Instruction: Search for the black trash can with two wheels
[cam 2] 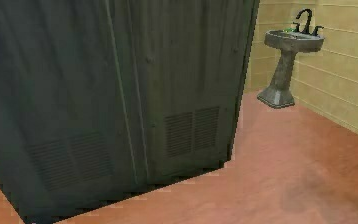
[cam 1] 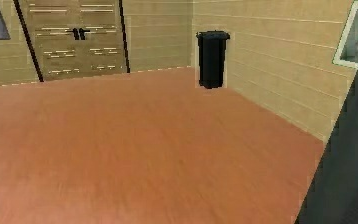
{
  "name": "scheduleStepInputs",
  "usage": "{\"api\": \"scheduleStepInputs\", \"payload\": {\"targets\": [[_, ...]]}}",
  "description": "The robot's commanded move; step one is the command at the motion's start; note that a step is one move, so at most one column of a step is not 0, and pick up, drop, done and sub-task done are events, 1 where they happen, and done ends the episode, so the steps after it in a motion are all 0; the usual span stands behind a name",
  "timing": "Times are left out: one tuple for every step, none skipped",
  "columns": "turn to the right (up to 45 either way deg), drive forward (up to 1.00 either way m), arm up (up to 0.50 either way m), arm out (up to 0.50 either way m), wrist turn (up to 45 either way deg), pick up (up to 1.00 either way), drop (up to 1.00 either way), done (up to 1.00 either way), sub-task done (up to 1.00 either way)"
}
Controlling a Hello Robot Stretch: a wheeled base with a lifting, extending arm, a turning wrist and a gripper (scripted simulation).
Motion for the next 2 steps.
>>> {"api": "scheduleStepInputs", "payload": {"targets": [[-3.0,0.0,0.0,0.0,0.0,0.0,0.0,0.0,0.0],[0.0,1.0,0.0,0.0,0.0,0.0,0.0,0.0,0.0]]}}
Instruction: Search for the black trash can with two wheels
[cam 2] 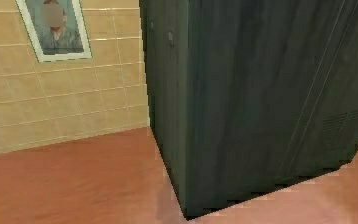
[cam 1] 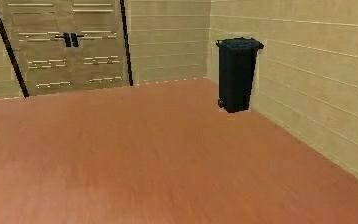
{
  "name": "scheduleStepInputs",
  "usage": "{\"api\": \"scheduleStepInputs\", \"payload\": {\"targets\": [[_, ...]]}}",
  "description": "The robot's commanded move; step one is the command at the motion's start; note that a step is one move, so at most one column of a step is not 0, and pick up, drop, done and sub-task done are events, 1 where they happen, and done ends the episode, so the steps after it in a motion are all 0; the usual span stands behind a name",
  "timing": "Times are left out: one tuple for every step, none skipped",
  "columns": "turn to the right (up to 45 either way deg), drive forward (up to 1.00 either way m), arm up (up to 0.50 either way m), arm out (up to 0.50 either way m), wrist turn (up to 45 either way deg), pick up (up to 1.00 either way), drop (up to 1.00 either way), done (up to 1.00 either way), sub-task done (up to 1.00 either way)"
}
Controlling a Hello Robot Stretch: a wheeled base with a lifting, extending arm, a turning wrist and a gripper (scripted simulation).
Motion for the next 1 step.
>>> {"api": "scheduleStepInputs", "payload": {"targets": [[-30.0,0.0,0.0,0.0,0.0,0.0,0.0,0.0,0.0]]}}
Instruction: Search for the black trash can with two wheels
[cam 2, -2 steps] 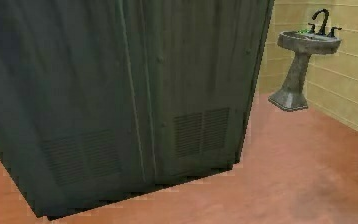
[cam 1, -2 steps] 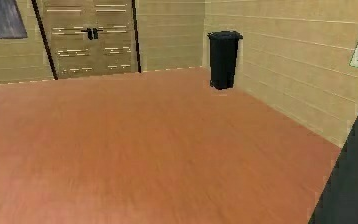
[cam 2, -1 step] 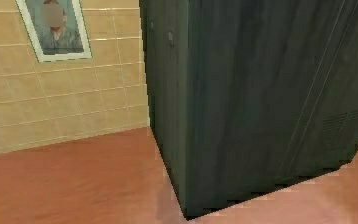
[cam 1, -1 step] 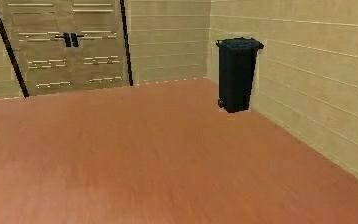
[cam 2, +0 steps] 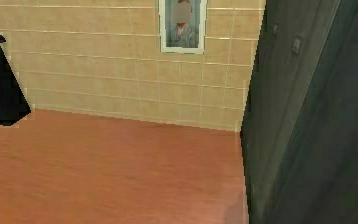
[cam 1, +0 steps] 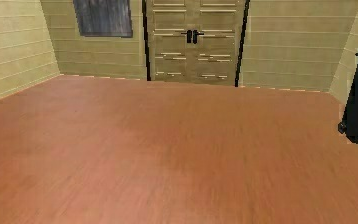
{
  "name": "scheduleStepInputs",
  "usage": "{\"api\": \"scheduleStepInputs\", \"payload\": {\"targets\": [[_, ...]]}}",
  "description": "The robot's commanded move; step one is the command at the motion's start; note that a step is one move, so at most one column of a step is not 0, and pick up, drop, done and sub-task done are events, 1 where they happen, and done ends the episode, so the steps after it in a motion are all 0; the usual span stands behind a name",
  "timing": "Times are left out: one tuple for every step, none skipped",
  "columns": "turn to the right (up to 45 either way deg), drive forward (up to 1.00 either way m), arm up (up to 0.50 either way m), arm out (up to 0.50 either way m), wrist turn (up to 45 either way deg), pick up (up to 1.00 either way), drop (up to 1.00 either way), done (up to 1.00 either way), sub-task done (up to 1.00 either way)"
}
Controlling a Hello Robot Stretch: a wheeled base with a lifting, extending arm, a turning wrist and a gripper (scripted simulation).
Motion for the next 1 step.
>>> {"api": "scheduleStepInputs", "payload": {"targets": [[0.0,0.05,0.0,0.0,0.0,0.0,0.0,0.0,0.0]]}}
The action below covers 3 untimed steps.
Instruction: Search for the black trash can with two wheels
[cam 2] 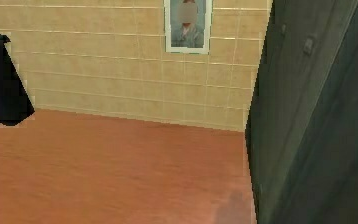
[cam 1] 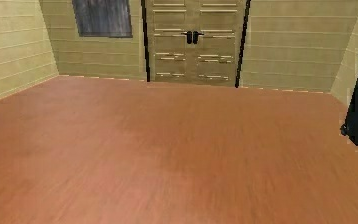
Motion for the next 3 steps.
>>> {"api": "scheduleStepInputs", "payload": {"targets": [[36.0,0.0,0.0,0.0,0.0,0.0,0.0,0.0,0.0],[3.0,0.0,0.0,0.0,0.0,0.0,0.0,0.0,0.0],[0.0,1.0,0.0,0.0,0.0,0.0,0.0,0.0,0.0]]}}
